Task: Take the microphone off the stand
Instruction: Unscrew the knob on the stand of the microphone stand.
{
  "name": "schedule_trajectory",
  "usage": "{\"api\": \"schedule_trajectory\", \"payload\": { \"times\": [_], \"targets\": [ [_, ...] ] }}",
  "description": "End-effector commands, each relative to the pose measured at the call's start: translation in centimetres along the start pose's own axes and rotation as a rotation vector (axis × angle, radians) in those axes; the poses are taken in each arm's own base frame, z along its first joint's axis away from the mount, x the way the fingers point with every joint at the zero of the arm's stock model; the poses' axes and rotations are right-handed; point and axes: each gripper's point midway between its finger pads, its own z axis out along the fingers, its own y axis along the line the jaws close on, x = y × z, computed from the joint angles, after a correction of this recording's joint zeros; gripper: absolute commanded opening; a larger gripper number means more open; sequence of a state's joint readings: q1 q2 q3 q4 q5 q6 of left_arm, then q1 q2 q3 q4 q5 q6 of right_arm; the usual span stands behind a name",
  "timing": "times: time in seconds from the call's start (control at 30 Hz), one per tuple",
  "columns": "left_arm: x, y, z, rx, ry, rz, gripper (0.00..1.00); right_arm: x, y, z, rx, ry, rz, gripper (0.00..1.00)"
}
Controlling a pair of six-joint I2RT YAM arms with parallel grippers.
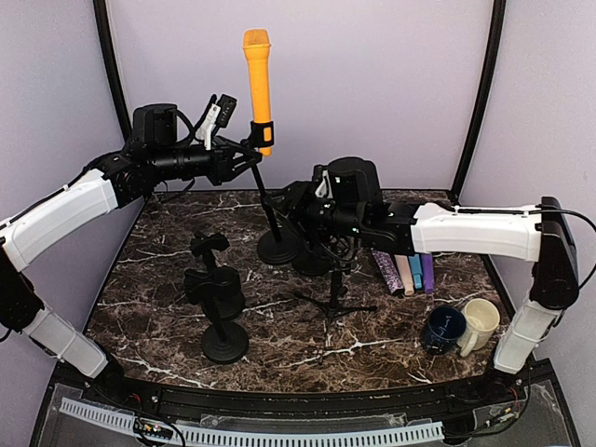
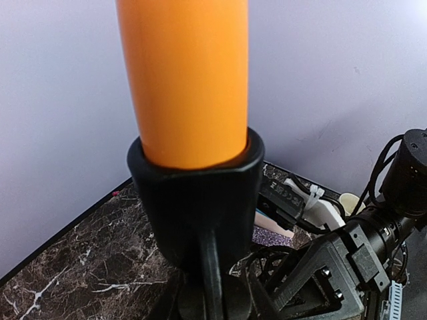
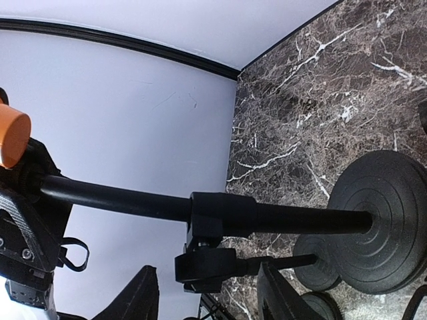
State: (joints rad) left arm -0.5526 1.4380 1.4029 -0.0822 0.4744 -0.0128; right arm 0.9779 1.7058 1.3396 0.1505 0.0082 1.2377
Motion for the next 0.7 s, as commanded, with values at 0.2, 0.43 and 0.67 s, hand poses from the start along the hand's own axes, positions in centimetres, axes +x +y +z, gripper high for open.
{"api": "schedule_trajectory", "payload": {
  "times": [0.2,0.43,0.67],
  "targets": [
    [-5.34,-1.72,-2.57,0.03,-0.177,0.077,0.0,-2.23,1.79,0.6,-0.057,-0.083,0.011,0.43],
    [-5.26,-1.69,-2.5,0.03,-0.176,0.079,0.0,-2.2,1.48,1.26,-0.054,-0.075,0.013,0.37],
    [-5.12,-1.59,-2.35,0.03,-0.173,0.078,0.0,-2.44,1.34,1.06,-0.048,-0.091,0.002,0.27]
  ]
}}
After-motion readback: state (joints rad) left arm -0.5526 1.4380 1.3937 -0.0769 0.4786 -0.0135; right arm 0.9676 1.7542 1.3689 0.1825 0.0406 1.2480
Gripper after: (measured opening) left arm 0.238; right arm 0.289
